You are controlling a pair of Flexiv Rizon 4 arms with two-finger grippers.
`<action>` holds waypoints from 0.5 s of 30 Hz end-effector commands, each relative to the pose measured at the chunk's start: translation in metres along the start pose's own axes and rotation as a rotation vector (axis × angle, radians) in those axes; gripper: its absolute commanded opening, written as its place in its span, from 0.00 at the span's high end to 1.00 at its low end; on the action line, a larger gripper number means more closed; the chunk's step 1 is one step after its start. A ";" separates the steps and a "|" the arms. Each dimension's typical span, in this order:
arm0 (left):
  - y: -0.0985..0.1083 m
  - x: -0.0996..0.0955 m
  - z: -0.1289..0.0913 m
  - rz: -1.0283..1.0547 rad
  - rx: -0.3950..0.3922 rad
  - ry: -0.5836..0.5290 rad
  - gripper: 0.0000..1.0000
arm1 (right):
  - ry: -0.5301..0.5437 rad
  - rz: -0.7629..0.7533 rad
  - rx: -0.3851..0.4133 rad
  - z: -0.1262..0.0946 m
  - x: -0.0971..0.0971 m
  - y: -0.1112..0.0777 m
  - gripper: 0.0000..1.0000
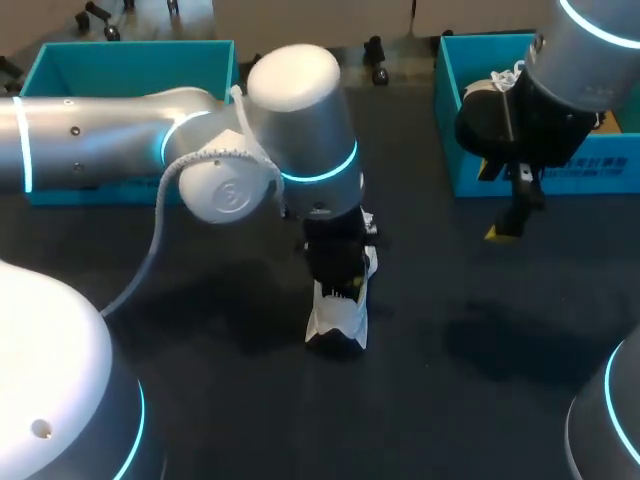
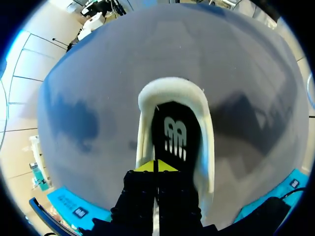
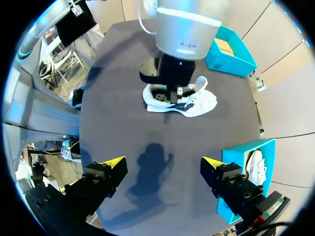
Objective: Take the shoe out of the shoebox, open the shoe tongue, remove and reinsert the insole, then place the shoe into the shoebox
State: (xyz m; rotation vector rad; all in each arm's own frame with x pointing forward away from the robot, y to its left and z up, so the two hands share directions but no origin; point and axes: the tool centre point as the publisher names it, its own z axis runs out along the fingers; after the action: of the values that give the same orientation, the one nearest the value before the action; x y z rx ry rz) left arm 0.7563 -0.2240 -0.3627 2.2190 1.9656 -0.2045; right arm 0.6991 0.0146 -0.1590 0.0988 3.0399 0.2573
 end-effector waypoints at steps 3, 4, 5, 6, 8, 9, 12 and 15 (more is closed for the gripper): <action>0.007 0.004 -0.021 0.007 -0.106 -0.005 1.00 | 0.002 0.001 0.004 0.001 -0.001 0.002 0.00; 0.009 0.003 -0.022 0.012 -0.132 -0.003 1.00 | 0.002 0.001 0.004 0.001 -0.001 0.002 0.00; 0.011 0.003 -0.023 0.008 -0.147 -0.014 1.00 | 0.002 0.001 0.004 0.001 -0.001 0.002 0.00; 0.013 0.002 -0.024 0.002 -0.166 -0.022 1.00 | 0.002 0.001 0.004 0.001 -0.001 0.002 0.00; 0.015 0.002 -0.024 -0.001 -0.190 -0.022 1.00 | 0.002 0.001 0.004 0.001 -0.001 0.002 0.00; 0.017 0.002 -0.022 -0.002 -0.196 -0.015 1.00 | 0.002 0.001 0.004 0.001 -0.001 0.002 0.00; 0.018 0.002 -0.020 0.002 -0.201 0.002 1.00 | 0.002 0.001 0.004 0.001 -0.001 0.002 0.00; 0.020 0.003 -0.018 0.001 -0.204 0.013 1.00 | 0.002 0.001 0.004 0.001 -0.001 0.002 0.00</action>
State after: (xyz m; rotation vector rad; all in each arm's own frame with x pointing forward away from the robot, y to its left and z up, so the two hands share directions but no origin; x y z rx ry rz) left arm 0.7760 -0.2167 -0.3432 2.0971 1.8941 -0.0027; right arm 0.6991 0.0147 -0.1590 0.0990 3.0399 0.2572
